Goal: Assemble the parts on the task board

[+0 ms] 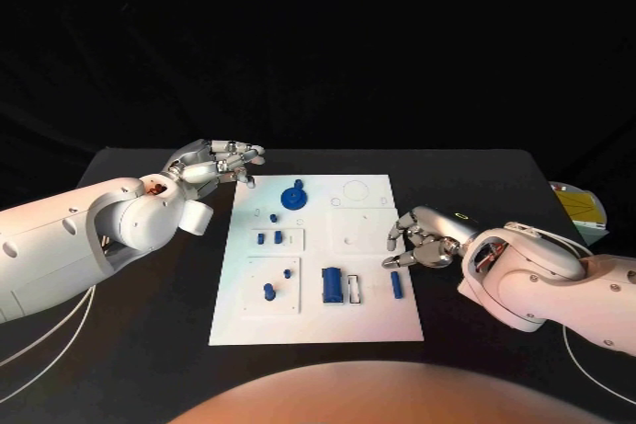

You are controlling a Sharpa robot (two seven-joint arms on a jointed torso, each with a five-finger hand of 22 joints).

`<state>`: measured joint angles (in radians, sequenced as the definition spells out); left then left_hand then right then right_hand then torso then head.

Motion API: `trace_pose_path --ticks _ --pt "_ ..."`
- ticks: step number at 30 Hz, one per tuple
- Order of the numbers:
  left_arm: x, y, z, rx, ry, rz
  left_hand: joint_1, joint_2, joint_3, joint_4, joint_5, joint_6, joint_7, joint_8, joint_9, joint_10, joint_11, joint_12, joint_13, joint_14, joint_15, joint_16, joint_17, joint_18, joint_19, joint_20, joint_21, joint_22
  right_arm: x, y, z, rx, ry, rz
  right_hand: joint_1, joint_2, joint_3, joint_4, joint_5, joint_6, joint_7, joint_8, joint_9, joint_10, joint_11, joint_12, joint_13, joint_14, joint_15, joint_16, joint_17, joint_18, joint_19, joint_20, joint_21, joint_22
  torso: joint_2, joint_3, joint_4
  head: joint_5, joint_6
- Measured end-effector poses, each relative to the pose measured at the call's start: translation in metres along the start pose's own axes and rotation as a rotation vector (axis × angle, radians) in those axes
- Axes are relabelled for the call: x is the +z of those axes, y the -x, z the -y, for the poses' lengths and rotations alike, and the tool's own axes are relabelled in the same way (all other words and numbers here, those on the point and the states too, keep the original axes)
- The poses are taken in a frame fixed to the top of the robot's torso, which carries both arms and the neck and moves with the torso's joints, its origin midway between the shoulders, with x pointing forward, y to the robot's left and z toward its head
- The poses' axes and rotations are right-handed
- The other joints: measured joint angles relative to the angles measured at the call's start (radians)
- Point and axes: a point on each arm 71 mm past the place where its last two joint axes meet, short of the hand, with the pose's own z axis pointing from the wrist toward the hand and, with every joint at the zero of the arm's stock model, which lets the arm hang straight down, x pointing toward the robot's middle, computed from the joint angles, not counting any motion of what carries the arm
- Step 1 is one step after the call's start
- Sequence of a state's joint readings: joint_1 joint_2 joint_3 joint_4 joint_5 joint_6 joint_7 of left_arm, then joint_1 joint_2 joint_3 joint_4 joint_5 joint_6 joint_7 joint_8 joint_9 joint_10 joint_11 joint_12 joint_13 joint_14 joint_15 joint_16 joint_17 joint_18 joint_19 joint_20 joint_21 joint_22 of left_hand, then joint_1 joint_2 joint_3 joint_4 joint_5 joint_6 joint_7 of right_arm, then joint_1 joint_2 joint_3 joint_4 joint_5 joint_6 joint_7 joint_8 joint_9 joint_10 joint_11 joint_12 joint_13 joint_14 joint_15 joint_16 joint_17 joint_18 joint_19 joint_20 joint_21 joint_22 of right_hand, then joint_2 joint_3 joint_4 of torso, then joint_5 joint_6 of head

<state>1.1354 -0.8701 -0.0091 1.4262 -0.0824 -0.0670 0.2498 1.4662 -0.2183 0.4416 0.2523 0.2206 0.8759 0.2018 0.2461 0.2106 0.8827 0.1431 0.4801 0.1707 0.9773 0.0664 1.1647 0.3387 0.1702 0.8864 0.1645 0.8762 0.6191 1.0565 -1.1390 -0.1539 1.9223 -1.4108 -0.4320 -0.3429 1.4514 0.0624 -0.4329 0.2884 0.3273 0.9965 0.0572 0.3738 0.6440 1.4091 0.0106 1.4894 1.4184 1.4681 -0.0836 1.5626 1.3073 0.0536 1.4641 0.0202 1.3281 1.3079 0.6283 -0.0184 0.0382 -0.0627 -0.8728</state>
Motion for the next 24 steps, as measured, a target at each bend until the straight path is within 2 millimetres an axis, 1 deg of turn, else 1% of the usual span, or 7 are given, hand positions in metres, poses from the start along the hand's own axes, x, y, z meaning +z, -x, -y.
trace_pose_path --ticks 2,8,10,18,20,22,24 --pt "0.000 0.000 0.000 0.000 0.000 -0.001 0.000 0.000 0.000 0.000 0.000 0.000 0.000 0.000 0.000 0.000 0.000 0.000 0.000 0.000 0.000 0.000 0.000 0.000 0.000 0.000 0.000 0.000 -0.003 -0.001 0.005 0.002 -0.018 -0.007 -0.001 0.001 0.000 0.000 -0.004 0.000 0.000 0.000 -0.001 0.000 0.000 0.000 0.000 0.000 0.000 0.000 0.000 0.000 0.000 0.000 0.000 0.000 0.000 0.0005 -0.0017 0.000 0.000" --pt "0.000 -0.001 0.000 0.000 0.000 -0.002 0.000 0.000 0.000 0.000 0.000 0.000 0.000 0.000 0.000 0.000 0.000 0.000 0.000 0.000 0.000 0.000 0.000 0.000 0.000 0.000 0.000 0.000 -0.009 -0.012 0.015 0.001 -0.058 -0.048 -0.011 0.011 0.000 0.000 -0.039 -0.003 0.003 -0.030 -0.018 0.000 0.000 0.000 0.000 -0.003 0.004 0.000 0.000 0.000 0.000 0.007 -0.004 0.000 0.000 0.0014 -0.0058 -0.008 0.000" --pt "0.000 -0.001 0.000 0.000 0.000 -0.002 0.000 0.000 0.000 0.000 0.000 0.000 0.000 0.000 0.000 0.000 0.000 0.000 0.000 0.000 0.000 0.000 0.000 0.000 0.000 0.000 0.000 0.000 -0.011 -0.016 0.017 -0.001 -0.069 -0.061 -0.013 0.013 0.000 0.000 -0.039 -0.001 0.005 -0.030 -0.021 0.000 0.000 0.000 -0.001 -0.002 0.006 0.000 0.000 0.000 0.000 0.007 -0.004 0.000 0.000 0.0014 -0.0057 -0.013 0.000" --pt "-0.001 0.000 -0.001 0.002 0.000 -0.001 0.000 0.000 0.000 0.000 0.000 0.000 0.000 0.004 0.001 0.000 0.000 0.000 0.000 0.000 0.000 0.000 0.000 0.000 0.000 0.000 0.000 0.000 -0.015 -0.025 0.020 -0.018 -0.100 -0.096 -0.025 0.025 0.000 0.000 -0.054 0.009 0.016 -0.049 -0.036 -0.005 0.006 0.000 -0.001 0.000 0.007 0.000 0.000 0.000 0.004 0.011 -0.004 0.000 0.000 0.0012 -0.0042 -0.019 0.000" --pt "-0.001 0.000 -0.001 0.002 0.000 -0.001 0.000 0.000 0.000 0.000 0.000 0.000 0.000 0.006 0.001 0.000 0.000 0.000 0.000 0.000 0.000 0.000 0.001 0.000 0.000 0.000 0.000 0.000 -0.015 -0.027 0.021 -0.023 -0.106 -0.102 -0.025 0.025 0.000 0.000 -0.060 0.015 0.011 -0.053 -0.040 -0.005 0.006 0.000 -0.001 0.000 0.007 0.000 0.000 0.000 0.004 0.011 -0.004 0.000 0.000 0.0011 -0.0041 -0.020 0.000" --pt "-0.001 0.000 -0.001 0.002 0.001 -0.001 0.000 0.000 0.000 0.000 0.000 0.000 0.000 0.006 0.001 0.000 0.000 0.000 0.000 0.000 0.000 0.000 0.001 0.000 0.000 0.000 0.000 0.000 -0.016 -0.029 0.021 -0.027 -0.110 -0.108 -0.025 0.025 0.000 0.000 -0.060 0.018 0.014 -0.053 -0.041 -0.005 0.006 0.000 -0.001 0.000 0.007 0.000 0.000 0.000 0.004 0.011 -0.004 0.000 0.000 0.0010 -0.0040 -0.020 0.000" --pt "-0.001 0.000 -0.001 0.002 0.001 -0.001 0.000 0.000 0.000 0.000 0.000 0.000 0.000 0.006 0.001 0.000 0.000 0.000 0.000 0.000 0.000 0.000 0.001 0.000 0.000 0.000 0.000 0.000 -0.015 -0.031 0.020 -0.031 -0.112 -0.116 -0.025 0.025 0.000 0.000 -0.060 0.022 0.011 -0.053 -0.042 -0.005 0.006 0.000 -0.001 0.000 0.007 0.000 0.000 0.000 0.004 0.011 -0.004 0.000 0.001 0.0009 -0.0040 -0.020 0.000"
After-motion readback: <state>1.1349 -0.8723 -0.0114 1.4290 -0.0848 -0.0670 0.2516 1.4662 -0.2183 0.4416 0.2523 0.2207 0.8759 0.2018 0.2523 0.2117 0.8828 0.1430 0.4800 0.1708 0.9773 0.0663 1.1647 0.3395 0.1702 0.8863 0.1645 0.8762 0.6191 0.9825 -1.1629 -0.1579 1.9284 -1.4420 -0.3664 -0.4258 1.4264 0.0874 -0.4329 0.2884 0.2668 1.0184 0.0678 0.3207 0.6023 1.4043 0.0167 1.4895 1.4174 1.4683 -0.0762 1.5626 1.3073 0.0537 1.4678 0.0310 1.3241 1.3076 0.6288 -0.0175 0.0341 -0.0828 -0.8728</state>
